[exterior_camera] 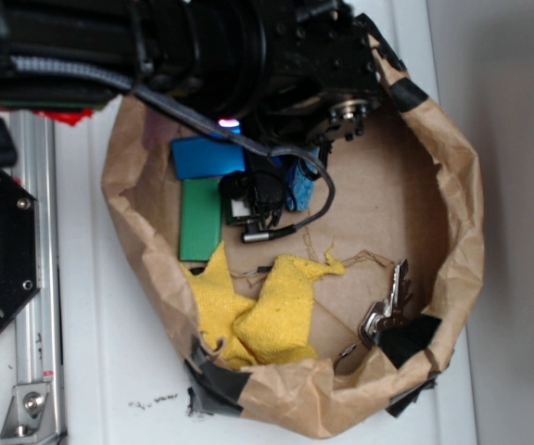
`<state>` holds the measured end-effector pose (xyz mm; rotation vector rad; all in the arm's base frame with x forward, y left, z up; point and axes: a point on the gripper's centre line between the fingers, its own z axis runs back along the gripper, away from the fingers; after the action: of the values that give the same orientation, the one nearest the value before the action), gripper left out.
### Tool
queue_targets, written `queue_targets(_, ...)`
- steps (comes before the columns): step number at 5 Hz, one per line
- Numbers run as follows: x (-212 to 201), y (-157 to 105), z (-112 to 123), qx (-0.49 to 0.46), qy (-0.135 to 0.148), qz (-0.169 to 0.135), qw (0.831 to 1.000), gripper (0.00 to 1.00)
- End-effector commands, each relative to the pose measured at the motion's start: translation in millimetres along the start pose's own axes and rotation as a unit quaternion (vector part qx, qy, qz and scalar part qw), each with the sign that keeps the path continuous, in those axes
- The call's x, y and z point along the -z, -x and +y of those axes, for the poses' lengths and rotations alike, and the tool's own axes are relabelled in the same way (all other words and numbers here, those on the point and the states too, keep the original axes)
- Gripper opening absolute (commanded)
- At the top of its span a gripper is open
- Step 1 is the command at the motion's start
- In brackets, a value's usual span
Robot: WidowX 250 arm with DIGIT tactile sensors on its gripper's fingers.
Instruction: Grab the blue block.
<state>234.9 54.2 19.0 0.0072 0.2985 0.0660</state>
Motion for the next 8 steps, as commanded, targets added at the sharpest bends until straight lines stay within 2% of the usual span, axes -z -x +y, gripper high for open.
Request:
queue_targets(1,-7.7,5.1,-6.8,0.002,0.008,0.001,1.0,1.0)
queue_targets(2,-4.8,0.5,-0.9,-0.028,0.015,-0.001,0.999,0.0)
queue_targets(3,7.4,-12.9,-3.0,-0.024,0.006,0.014,1.0,0.0)
queue_targets(4,25.4,-14.6,-8.9,0.0,-0.006,0.058,0.998,0.0)
queue_targets(5,11.1,-1.6,-14.0,0.009,-0.015,0.034,0.999,0.0)
queue_targets(6,-18.7,14.4,-6.8,-0.003,-0.018,-0.016,1.0,0.0)
queue_targets(7,-65.1,30.1,-3.8,-0.016,-0.011,-0.093,0.995,0.0)
queue_targets(8,-114.4,39.9,-24.2,-0.007,-0.027,-0.164,0.986,0.0)
